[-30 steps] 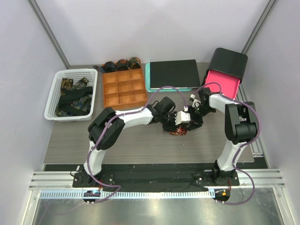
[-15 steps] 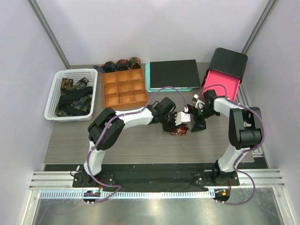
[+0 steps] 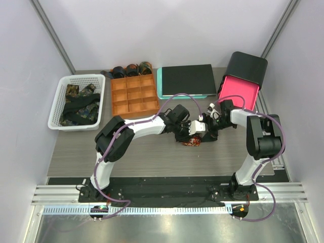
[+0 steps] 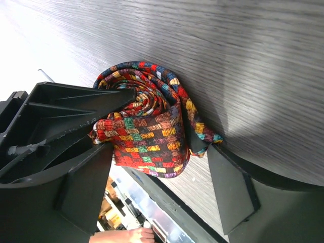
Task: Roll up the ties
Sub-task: Pick up the tie at the center of the board.
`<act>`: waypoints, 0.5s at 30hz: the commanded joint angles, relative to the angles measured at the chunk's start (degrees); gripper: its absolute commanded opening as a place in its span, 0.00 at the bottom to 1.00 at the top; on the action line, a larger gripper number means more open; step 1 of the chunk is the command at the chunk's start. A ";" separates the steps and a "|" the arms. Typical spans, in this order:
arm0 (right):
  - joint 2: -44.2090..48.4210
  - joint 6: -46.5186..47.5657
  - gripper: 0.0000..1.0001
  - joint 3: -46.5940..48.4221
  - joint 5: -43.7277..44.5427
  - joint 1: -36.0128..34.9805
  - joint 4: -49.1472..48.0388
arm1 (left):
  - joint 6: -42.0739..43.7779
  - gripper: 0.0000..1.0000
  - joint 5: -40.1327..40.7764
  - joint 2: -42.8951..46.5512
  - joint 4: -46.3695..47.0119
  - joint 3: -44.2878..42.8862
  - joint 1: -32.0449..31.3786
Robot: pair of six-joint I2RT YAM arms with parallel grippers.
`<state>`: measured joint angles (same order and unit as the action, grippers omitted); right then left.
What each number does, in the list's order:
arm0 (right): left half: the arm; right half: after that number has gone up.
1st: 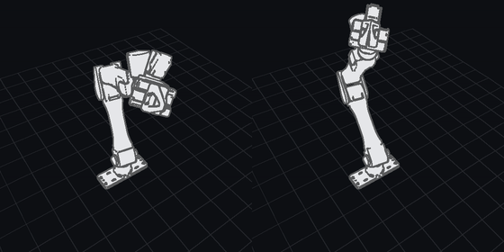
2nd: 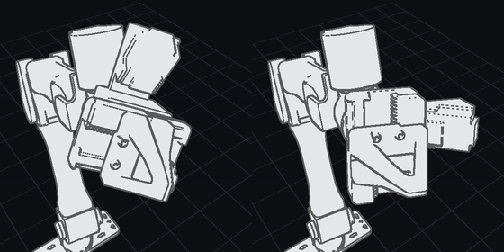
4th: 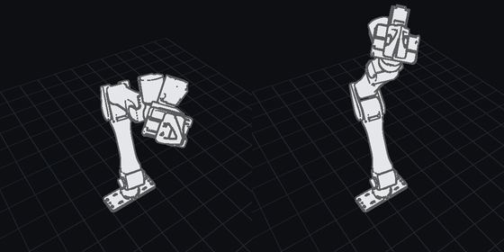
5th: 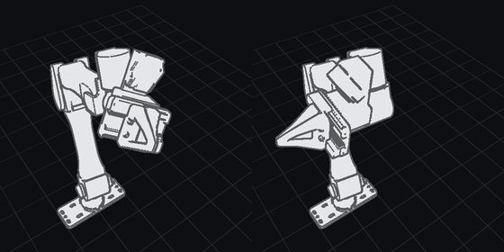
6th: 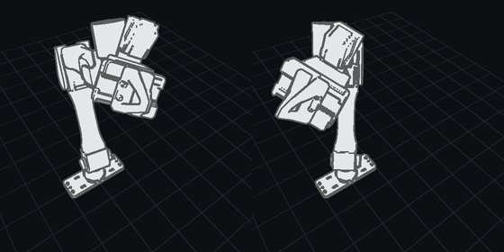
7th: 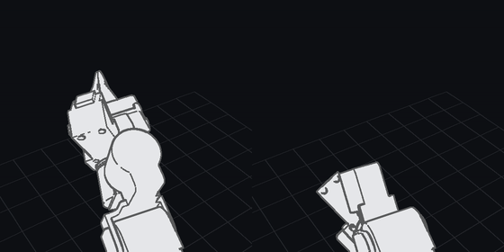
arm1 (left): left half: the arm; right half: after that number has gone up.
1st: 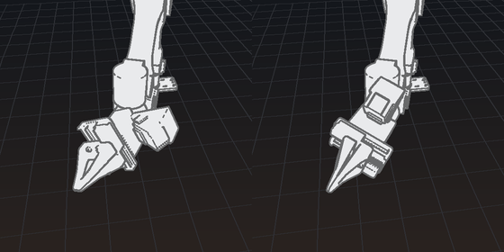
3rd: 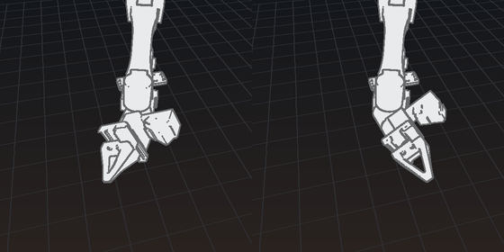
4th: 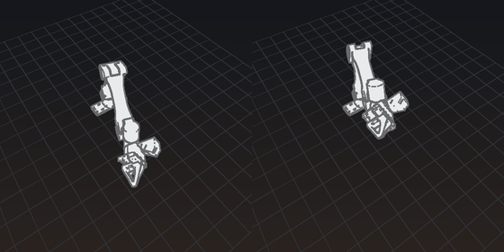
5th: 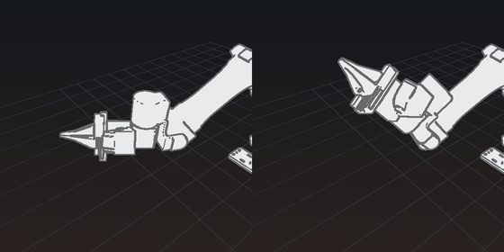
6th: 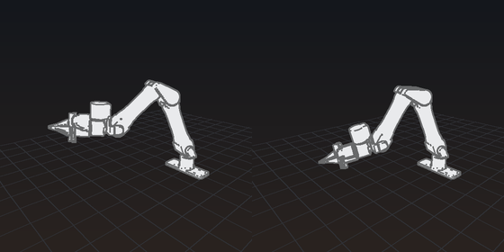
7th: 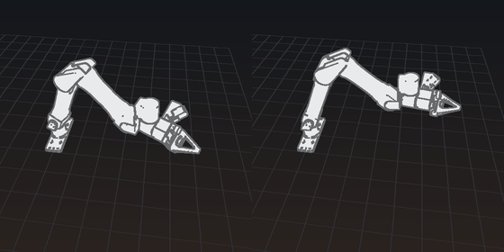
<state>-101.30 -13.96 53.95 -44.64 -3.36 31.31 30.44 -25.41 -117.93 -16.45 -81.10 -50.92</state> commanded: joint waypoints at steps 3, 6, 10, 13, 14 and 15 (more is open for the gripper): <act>-1.98 0.33 0.68 -3.59 3.42 -0.95 -7.22 | 0.41 0.06 2.73 -3.36 -6.32 0.50 -0.32; -1.01 0.07 0.57 -4.12 3.42 -1.04 -8.37 | 0.41 0.06 2.82 -3.36 -6.49 0.59 -0.32; 0.39 -0.19 0.32 -4.47 3.42 -1.04 -8.99 | 0.33 0.06 3.08 -3.45 -6.41 0.68 -0.24; 0.92 -0.72 0.11 -4.73 3.33 -0.95 -9.34 | -0.99 0.07 2.74 -3.71 -6.58 -0.11 -0.15; 1.10 -0.90 0.01 -4.65 3.42 -0.95 -9.42 | -1.78 0.08 2.65 -3.71 -6.67 -0.37 0.03; 1.54 -1.42 0.01 -4.65 3.42 -0.95 -9.25 | -2.31 0.11 2.56 -3.62 -6.58 -0.55 0.20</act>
<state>-100.31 -16.27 50.78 -48.97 -3.75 24.36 30.15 -24.56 -118.28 -17.28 -81.67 -50.94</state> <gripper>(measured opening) 0.096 0.320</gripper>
